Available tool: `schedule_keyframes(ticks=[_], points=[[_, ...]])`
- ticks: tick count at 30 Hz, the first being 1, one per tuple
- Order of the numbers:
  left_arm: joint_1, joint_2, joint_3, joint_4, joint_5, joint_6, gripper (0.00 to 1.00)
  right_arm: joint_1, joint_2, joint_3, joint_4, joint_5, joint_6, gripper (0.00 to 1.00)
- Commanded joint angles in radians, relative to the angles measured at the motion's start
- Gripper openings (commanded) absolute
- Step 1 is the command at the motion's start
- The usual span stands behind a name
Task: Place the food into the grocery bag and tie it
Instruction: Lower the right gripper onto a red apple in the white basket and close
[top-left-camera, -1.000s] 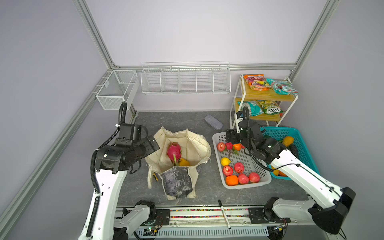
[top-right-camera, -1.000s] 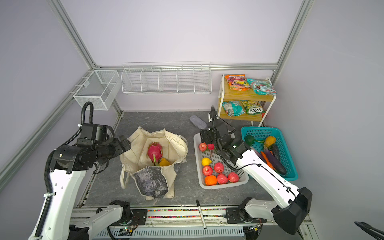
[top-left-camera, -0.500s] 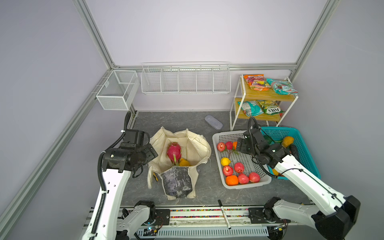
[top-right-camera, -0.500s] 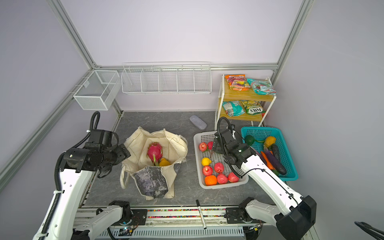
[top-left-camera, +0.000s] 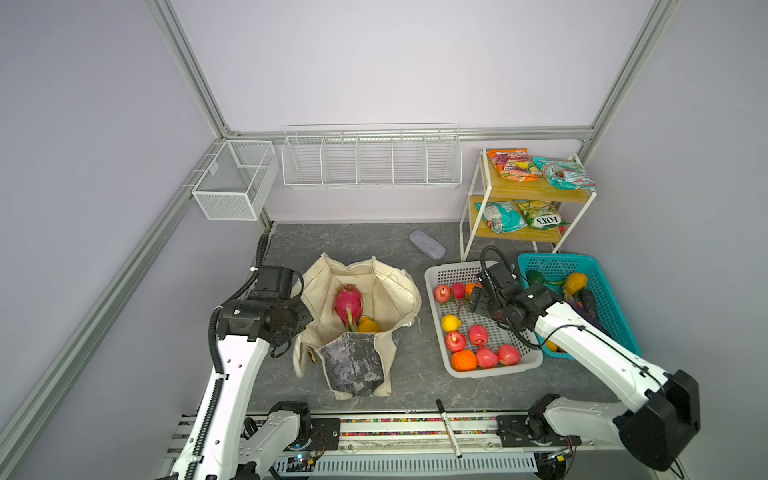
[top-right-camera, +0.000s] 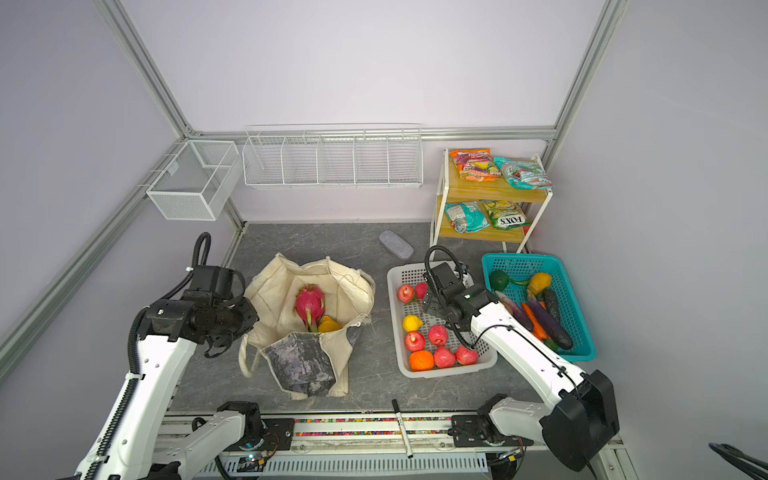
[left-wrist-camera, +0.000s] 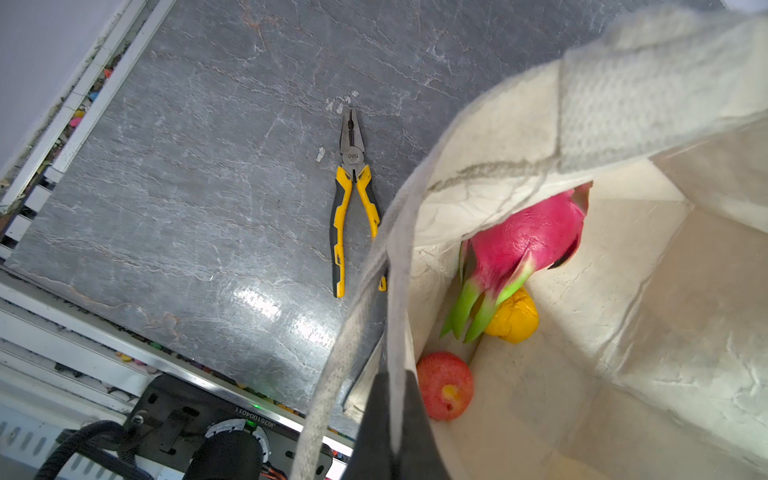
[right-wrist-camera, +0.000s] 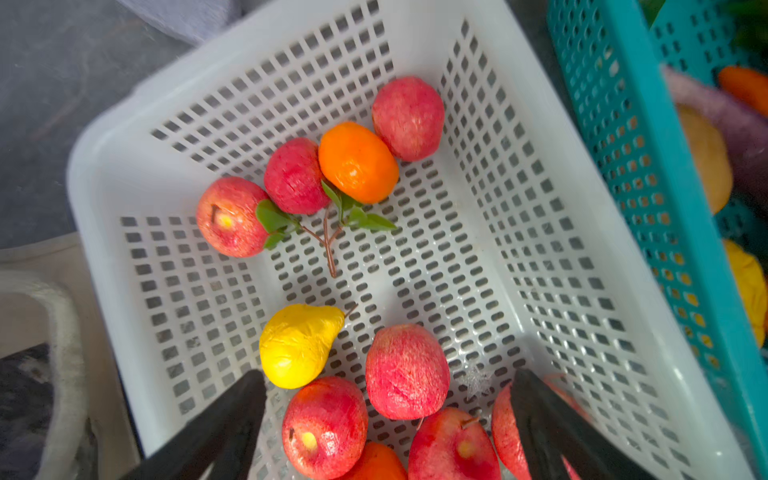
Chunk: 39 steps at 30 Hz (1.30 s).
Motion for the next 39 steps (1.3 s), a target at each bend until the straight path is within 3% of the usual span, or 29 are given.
schedule_keyframes(ticks=[1, 10, 23, 39], points=[[0.005, -0.016, 0.003, 0.003, 0.012, 0.014, 0.00, -0.006, 0.010, -0.037, -0.080, -0.067, 0.118, 0.96], [0.005, -0.029, -0.016, 0.026, 0.053, 0.020, 0.00, -0.046, 0.073, -0.106, -0.048, -0.115, 0.123, 0.99], [0.004, -0.031, -0.008, 0.034, 0.069, 0.027, 0.00, -0.078, 0.224, -0.114, 0.075, -0.273, 0.072, 0.85], [0.002, -0.017, 0.004, 0.044, 0.078, 0.029, 0.00, -0.083, 0.238, -0.091, 0.027, -0.219, 0.040, 0.65]])
